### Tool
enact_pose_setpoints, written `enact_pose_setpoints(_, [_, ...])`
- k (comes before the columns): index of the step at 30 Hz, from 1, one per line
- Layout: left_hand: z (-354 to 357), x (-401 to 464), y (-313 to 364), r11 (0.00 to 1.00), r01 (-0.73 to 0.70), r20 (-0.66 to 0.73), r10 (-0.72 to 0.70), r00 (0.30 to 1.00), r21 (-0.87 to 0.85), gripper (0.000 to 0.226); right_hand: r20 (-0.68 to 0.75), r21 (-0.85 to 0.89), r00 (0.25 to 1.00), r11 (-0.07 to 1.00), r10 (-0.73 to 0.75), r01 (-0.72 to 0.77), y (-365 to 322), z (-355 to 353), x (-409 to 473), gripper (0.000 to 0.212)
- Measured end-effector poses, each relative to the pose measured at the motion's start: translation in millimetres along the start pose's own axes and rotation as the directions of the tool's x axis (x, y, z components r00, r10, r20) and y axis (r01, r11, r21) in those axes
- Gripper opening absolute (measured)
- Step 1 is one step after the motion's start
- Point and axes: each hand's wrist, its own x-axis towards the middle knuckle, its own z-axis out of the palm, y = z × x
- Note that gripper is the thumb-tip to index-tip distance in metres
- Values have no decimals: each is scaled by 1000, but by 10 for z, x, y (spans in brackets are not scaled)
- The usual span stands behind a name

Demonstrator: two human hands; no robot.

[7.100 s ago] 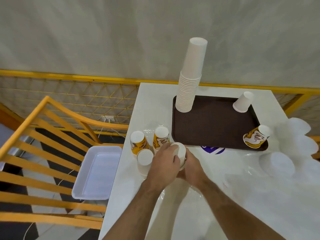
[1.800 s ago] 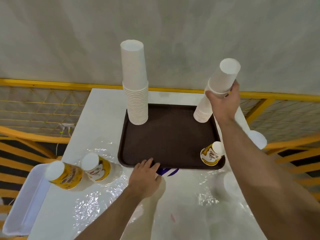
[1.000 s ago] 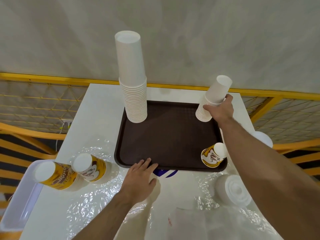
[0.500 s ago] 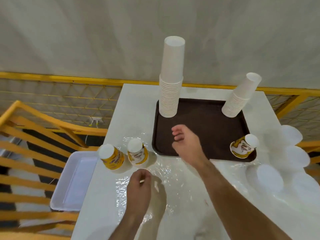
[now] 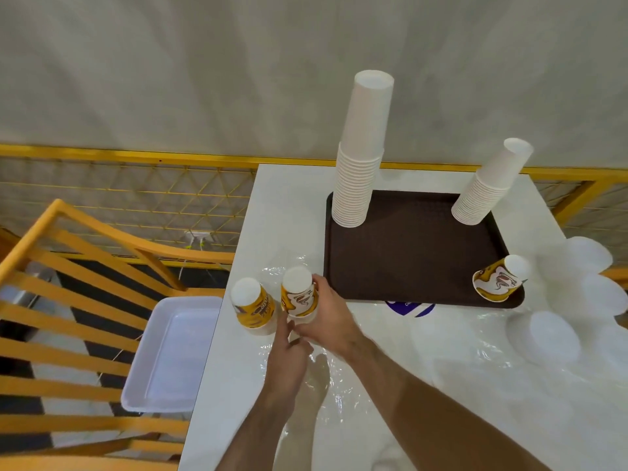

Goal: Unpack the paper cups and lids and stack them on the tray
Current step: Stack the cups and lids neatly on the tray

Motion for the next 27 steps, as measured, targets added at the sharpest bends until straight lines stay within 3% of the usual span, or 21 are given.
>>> enact_pose_setpoints(7, [-30,28,3,999,2,27,0,1000,-49,75,-110,27,994,999,20,-17,-43,41,41,84])
enact_pose_setpoints(12, [-65,43,1,989,14,7,-13,1000,-146,72,-159,151,986,988,53,-29,-75,-105,-50,80])
enact_pose_setpoints(18, [69,-42,172,963,-28,85,52,995,-268,74,-146,281,988,960,49,-6,-96,-446,-273,75])
enact_pose_setpoints(27, [719,-244,502,964,-116,274,181,944,-239,67,-371,356,924,933,92,50,112,-1270,-546,80])
